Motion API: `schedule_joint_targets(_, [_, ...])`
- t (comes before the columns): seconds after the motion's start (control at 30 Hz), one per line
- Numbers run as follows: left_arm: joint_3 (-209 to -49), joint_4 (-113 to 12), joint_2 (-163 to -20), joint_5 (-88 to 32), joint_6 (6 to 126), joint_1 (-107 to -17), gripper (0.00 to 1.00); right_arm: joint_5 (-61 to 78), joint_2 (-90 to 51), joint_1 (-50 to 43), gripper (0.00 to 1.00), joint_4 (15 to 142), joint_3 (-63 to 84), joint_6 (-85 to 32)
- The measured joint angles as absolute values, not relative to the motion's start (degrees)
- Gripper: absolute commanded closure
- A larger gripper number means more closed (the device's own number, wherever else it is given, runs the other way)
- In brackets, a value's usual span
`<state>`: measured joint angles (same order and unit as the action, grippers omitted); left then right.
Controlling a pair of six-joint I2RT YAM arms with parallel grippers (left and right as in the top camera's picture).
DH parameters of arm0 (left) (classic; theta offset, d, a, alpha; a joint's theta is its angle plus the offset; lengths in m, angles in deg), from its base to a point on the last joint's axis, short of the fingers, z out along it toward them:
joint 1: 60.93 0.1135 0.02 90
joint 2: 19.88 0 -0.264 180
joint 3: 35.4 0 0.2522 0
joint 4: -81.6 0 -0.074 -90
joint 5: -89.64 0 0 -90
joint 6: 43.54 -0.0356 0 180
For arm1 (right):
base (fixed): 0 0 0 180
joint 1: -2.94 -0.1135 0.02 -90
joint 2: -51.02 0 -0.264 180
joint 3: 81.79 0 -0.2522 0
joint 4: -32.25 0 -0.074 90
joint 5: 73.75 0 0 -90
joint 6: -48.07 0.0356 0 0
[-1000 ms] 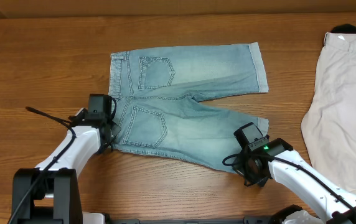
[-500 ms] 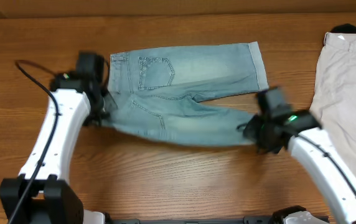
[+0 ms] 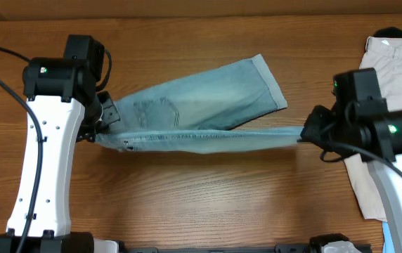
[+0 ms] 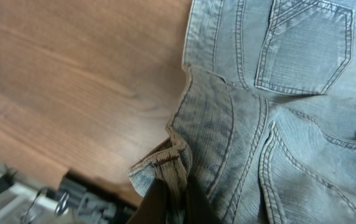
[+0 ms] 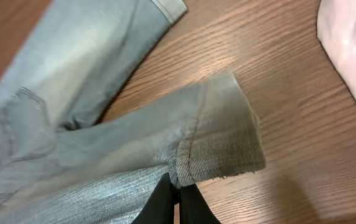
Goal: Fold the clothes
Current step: 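Lift the hems and fold them up onto the waistband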
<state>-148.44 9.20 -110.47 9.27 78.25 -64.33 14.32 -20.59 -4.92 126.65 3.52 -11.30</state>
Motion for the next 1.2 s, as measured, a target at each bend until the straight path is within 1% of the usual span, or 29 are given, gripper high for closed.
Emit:
schedule_joint_targets(0.1, [-148.44,9.44,-109.31,9.32,79.08,-64.33,0.96,14.14,-18.03,-4.92,0.96,124.43,3.52,-13.55])
schedule_joint_targets(0.23, [-147.59,7.91,-108.10,9.40,80.59,-64.33,0.96,14.16,-18.08,-4.92,0.96,117.08,3.46,-17.05])
schedule_joint_targets(0.43, [-138.43,1.90,-107.58,9.77,85.57,-64.33,0.96,14.03,-26.62,-4.92,0.96,107.03,3.46,-21.64])
schedule_joint_targets(0.63, [-124.53,-10.38,-107.58,9.84,91.26,-64.33,0.96,12.17,-40.33,-4.92,0.96,96.36,3.46,-24.22])
schedule_joint_targets(0.8, [-116.03,-25.20,-107.60,10.32,93.31,-64.33,0.96,10.60,-50.12,-4.98,0.96,81.78,3.50,-25.07])
schedule_joint_targets(0.83, [-113.80,-30.05,-107.60,10.58,93.68,-64.31,0.96,10.25,-52.59,-5.03,0.96,77.83,3.50,-25.25])
schedule_joint_targets(0.87, [-113.34,-30.99,-107.60,10.63,93.75,-64.31,0.96,10.21,-53.38,-5.03,0.96,76.51,3.50,-25.29])
schedule_joint_targets(1.03, [-108.12,-43.73,-107.62,12.35,94.40,-64.31,0.96,10.03,-60.76,-5.66,0.96,63.25,3.50,-25.44])
schedule_joint_targets(1.17, [-106.85,-48.54,-108.00,15.22,94.58,-64.31,0.95,10.05,-64.28,-6.36,0.96,56.49,3.50,-25.55])
schedule_joint_targets(1.2, [-106.80,-49.64,-108.13,16.11,94.56,-64.31,0.88,10.03,-64.76,-6.47,0.92,55.16,3.50,-25.71])
